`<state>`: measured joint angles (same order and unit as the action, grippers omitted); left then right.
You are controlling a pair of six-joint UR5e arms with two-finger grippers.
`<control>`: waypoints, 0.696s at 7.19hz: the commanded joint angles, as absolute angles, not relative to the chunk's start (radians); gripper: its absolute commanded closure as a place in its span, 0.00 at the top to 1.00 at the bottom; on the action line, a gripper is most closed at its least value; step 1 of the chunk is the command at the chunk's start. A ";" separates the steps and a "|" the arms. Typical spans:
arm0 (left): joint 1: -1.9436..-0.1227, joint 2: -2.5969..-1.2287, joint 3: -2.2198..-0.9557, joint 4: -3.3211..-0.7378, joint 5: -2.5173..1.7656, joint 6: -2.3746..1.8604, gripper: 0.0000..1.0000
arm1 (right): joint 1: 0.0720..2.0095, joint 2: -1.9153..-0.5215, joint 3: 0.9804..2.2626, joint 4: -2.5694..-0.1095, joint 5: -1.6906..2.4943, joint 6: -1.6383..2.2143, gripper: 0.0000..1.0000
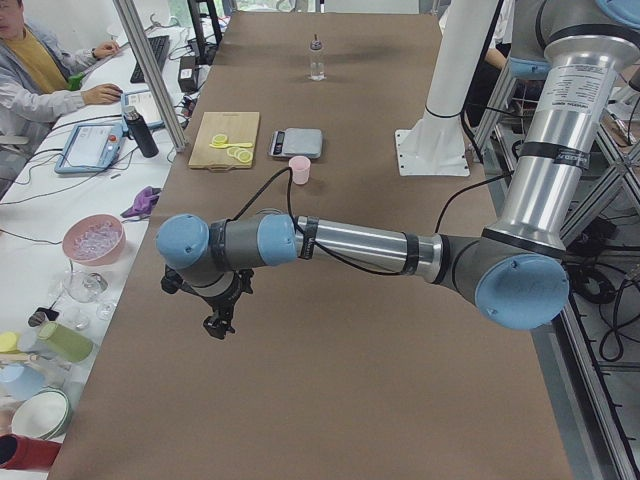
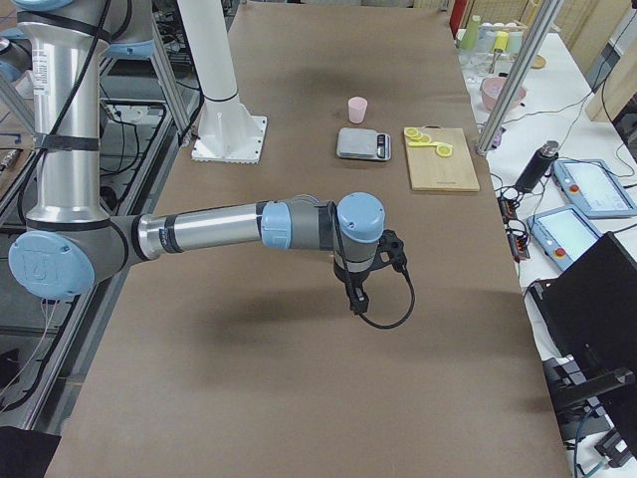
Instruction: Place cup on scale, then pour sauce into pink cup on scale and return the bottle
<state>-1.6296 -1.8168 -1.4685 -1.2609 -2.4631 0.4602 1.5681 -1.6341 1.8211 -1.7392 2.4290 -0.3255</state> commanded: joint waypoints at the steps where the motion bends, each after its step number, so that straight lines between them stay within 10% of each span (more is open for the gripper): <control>1: -1.614 -1.809 -1.477 -1.281 -2.488 0.459 0.98 | 1.565 -1.634 1.825 -1.738 2.451 -0.325 1.00; 5: -1.518 -1.798 -1.598 -1.345 -2.479 0.248 0.97 | 1.537 -1.626 1.838 -1.683 2.459 -0.319 1.00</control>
<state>-1.5713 -1.8002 -1.5231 -1.3333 -2.4863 0.3575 1.5436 -1.6249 1.8323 -1.7179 2.4626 -0.3230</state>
